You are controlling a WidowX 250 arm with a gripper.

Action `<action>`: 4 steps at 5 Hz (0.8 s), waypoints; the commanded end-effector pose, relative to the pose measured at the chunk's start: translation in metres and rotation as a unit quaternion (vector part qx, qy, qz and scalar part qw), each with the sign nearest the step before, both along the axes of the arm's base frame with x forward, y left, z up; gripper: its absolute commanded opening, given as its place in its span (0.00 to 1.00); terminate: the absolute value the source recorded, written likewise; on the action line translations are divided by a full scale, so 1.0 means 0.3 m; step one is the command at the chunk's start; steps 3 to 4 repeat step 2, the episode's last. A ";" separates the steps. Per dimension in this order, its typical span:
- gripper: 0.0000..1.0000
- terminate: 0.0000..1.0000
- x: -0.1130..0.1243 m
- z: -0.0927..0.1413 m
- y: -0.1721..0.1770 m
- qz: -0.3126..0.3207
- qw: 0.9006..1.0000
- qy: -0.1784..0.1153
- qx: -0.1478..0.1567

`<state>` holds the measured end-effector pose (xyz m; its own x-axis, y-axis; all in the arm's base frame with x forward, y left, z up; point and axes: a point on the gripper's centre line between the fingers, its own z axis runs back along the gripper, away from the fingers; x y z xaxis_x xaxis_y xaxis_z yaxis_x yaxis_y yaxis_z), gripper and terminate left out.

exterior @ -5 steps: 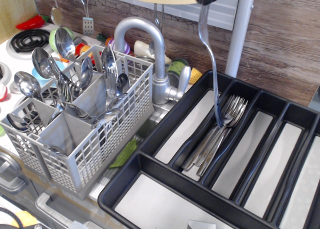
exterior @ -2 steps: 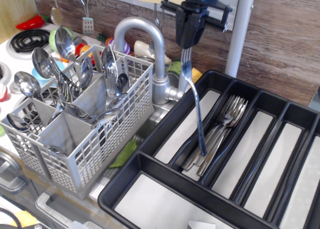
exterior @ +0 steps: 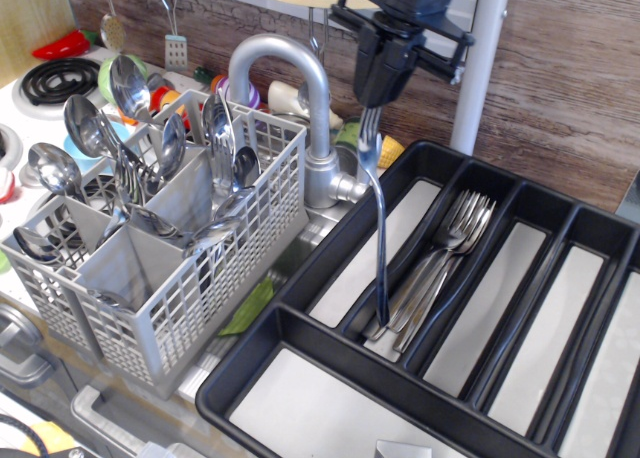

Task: Put fork from basket to tray

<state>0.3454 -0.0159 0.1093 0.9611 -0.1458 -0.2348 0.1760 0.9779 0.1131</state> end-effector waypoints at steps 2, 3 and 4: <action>1.00 1.00 0.014 -0.013 -0.061 0.011 0.996 -0.073 -0.050; 1.00 1.00 0.014 -0.013 -0.061 0.011 0.996 -0.073 -0.050; 1.00 1.00 0.014 -0.013 -0.061 0.011 0.996 -0.073 -0.050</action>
